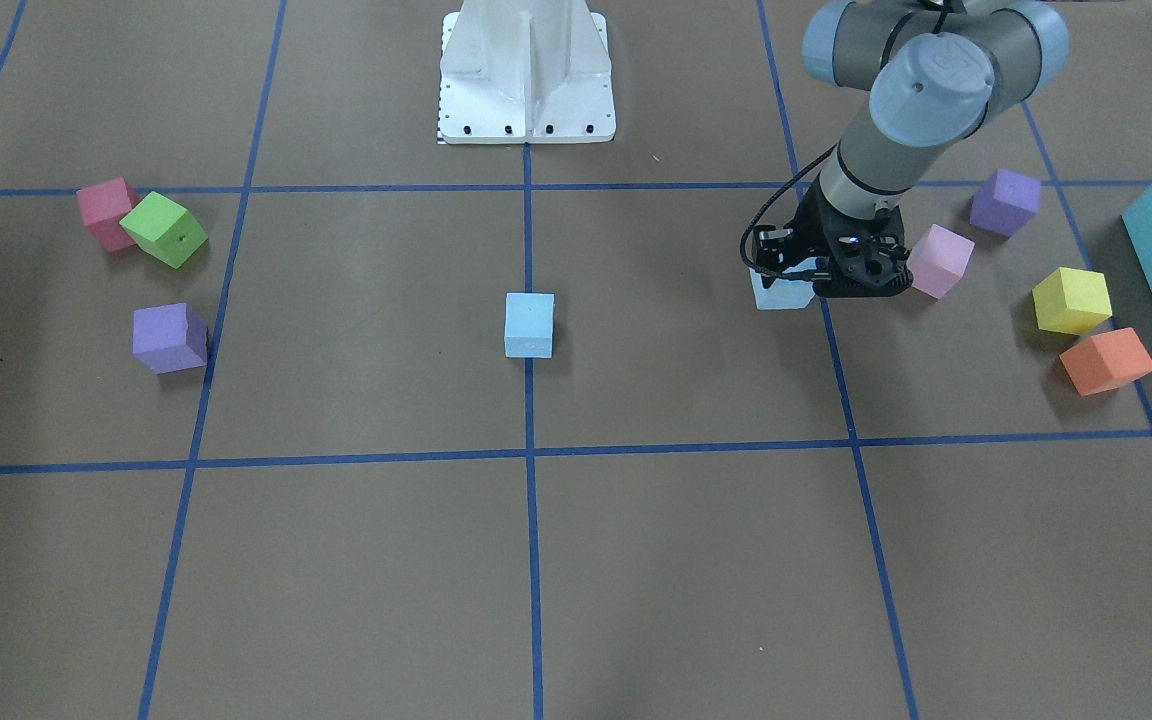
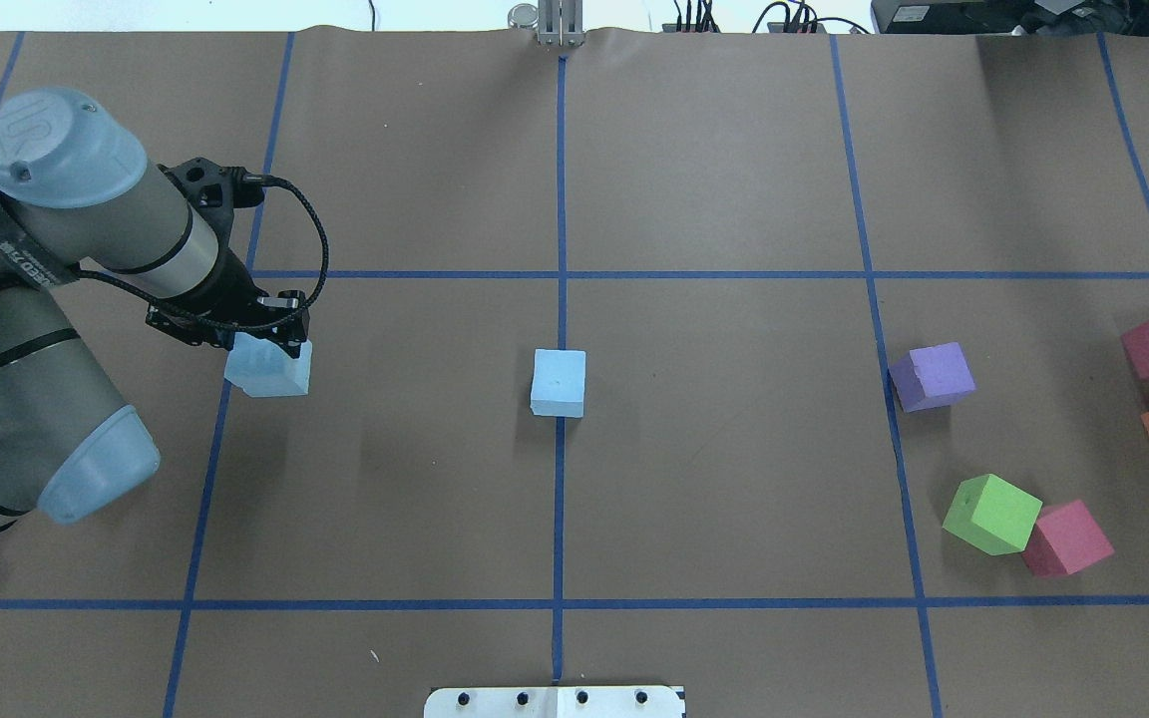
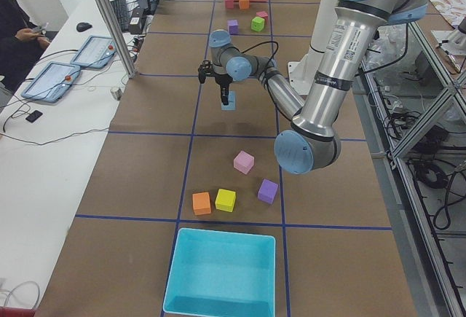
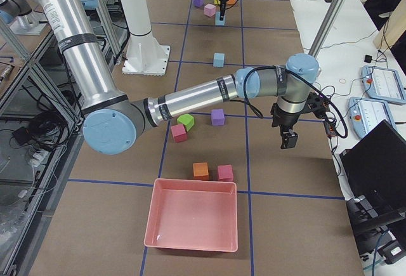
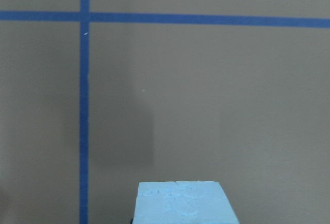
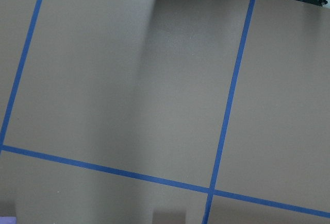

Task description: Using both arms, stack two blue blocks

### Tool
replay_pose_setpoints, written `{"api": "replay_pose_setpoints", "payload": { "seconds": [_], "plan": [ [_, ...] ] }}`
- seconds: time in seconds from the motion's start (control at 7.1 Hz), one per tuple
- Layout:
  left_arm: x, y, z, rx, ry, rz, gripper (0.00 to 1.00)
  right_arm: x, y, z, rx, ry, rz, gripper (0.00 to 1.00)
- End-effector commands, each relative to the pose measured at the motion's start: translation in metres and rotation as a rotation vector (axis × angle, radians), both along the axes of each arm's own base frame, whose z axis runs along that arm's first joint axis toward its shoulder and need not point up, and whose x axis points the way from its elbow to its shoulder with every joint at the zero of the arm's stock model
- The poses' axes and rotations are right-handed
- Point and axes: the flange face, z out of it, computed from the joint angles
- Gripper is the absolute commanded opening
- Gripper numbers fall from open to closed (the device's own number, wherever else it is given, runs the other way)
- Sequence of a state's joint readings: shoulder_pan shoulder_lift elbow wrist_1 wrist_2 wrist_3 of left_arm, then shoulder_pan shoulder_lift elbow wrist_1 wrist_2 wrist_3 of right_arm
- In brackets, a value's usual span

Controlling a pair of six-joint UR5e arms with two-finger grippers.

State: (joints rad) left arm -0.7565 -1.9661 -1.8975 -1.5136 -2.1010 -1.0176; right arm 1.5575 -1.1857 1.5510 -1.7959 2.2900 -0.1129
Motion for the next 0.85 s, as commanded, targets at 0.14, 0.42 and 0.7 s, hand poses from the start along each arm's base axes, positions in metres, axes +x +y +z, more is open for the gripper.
{"api": "replay_pose_setpoints", "payload": {
  "seconds": [0.14,0.42,0.7],
  "plan": [
    [0.067,-0.014,-0.052,-0.006,0.013,-0.021,0.46,0.03,0.006,-0.027,0.003,0.012,0.044,1.0],
    [0.113,-0.034,-0.111,-0.026,0.041,-0.038,0.45,0.026,0.004,-0.026,-0.006,0.018,0.039,1.0],
    [0.15,-0.028,-0.169,-0.059,0.077,-0.055,0.45,0.026,0.003,-0.021,-0.014,0.018,0.038,1.0]
  ]
}}
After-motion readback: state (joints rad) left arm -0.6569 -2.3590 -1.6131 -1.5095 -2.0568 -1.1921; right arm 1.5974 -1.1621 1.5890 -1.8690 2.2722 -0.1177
